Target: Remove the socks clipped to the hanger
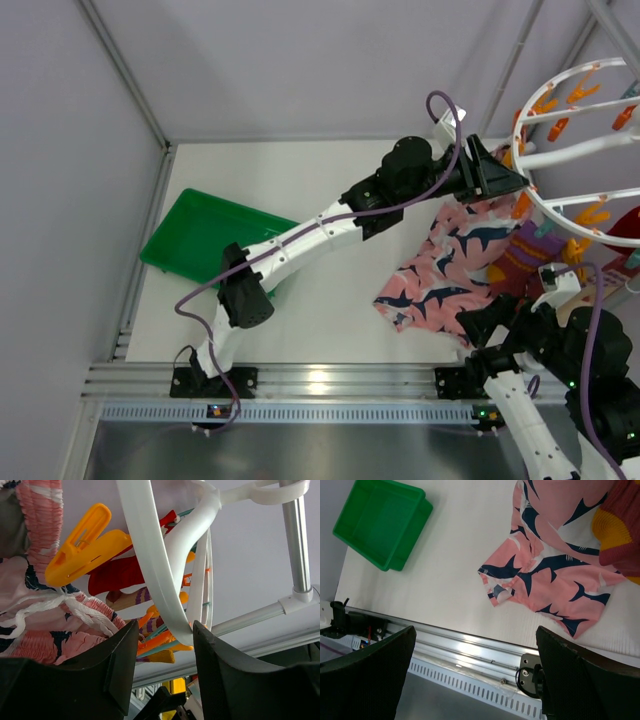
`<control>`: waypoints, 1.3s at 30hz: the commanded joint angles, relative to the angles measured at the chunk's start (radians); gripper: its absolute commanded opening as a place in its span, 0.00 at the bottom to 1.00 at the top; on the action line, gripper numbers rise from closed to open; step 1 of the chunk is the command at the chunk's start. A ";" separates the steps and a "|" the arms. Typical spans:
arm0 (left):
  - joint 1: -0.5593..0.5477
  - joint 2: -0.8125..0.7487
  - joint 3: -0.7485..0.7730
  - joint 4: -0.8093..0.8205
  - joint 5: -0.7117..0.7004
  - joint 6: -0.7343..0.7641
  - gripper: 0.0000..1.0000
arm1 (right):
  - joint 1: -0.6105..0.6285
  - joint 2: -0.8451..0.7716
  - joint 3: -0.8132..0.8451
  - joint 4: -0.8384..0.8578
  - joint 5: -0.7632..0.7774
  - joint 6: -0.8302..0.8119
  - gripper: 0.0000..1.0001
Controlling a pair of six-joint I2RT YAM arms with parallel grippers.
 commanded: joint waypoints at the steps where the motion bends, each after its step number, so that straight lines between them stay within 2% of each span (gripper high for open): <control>1: -0.007 -0.021 0.005 0.047 -0.029 0.028 0.52 | 0.010 -0.008 0.019 -0.018 0.006 -0.004 1.00; 10: -0.008 0.060 0.127 0.047 -0.070 0.016 0.51 | 0.007 -0.008 0.031 -0.020 0.009 0.001 0.99; 14: -0.008 0.091 0.163 0.048 -0.073 0.004 0.32 | 0.008 -0.008 0.034 -0.024 0.013 -0.005 0.99; 15: -0.008 0.094 0.168 0.048 -0.081 0.004 0.21 | 0.008 -0.008 0.032 -0.026 0.013 -0.005 0.99; 18: -0.008 0.091 0.178 0.047 -0.098 0.002 0.02 | 0.008 -0.011 0.029 -0.021 0.012 -0.004 0.99; 19: -0.008 0.088 0.180 0.048 -0.118 0.001 0.00 | 0.008 -0.010 0.028 -0.020 0.010 -0.002 0.99; 25: -0.012 0.065 0.184 0.065 -0.197 -0.025 0.00 | 0.008 -0.011 0.034 -0.026 0.015 -0.002 1.00; 33: -0.010 0.040 0.163 0.065 -0.294 -0.157 0.00 | 0.008 -0.010 0.046 -0.031 0.015 -0.002 1.00; 39: 0.013 0.023 0.169 0.078 -0.359 -0.199 0.00 | 0.008 -0.021 0.048 -0.040 0.018 -0.004 0.99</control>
